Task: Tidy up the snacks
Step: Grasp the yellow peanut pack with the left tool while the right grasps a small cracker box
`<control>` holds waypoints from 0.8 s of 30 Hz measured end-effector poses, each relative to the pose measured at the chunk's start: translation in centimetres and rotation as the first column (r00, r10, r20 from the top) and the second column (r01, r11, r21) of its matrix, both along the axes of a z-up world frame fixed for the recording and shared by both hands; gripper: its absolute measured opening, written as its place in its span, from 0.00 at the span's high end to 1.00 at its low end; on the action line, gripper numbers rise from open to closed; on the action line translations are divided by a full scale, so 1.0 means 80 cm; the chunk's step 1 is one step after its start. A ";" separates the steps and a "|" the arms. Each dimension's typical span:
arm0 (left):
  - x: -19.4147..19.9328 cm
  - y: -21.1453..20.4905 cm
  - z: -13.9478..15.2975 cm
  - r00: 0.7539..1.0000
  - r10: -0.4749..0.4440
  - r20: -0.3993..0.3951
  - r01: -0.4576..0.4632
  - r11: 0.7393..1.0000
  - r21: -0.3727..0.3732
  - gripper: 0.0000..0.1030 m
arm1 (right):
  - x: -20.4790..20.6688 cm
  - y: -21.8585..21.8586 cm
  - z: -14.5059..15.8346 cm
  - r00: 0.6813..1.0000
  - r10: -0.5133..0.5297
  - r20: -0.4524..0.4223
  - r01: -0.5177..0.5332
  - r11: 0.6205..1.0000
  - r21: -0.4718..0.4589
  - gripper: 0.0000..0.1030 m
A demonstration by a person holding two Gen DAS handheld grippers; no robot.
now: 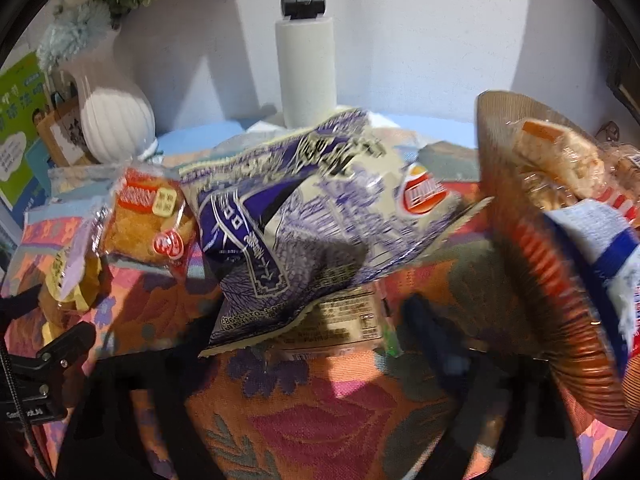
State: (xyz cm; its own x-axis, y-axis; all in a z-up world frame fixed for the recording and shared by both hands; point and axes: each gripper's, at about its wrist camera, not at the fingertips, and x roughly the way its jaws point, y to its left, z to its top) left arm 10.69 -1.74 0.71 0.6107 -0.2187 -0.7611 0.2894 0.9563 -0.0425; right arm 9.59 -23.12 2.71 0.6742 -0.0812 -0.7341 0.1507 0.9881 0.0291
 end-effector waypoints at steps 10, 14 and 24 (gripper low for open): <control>-0.019 0.019 0.009 1.000 0.009 0.015 -0.008 0.996 -0.085 0.44 | -0.038 0.002 0.002 0.992 0.116 0.055 -0.123 0.979 0.163 0.53; -0.040 0.017 0.010 0.999 0.001 0.036 0.001 0.998 -0.055 0.44 | -0.071 -0.006 0.002 0.985 0.148 0.093 -0.168 0.947 0.274 0.53; -0.088 0.016 0.015 1.000 0.003 0.031 -0.002 1.000 -0.025 0.44 | -0.123 0.005 0.003 0.970 0.213 0.121 -0.242 0.909 0.339 0.53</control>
State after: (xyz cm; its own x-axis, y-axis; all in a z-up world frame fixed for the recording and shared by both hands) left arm 3.68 -0.48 1.89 0.6342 -0.2361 -0.7363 0.2885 0.9557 -0.0579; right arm -0.26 -22.72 2.96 0.7007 0.3325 -0.6312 -0.0942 0.9201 0.3801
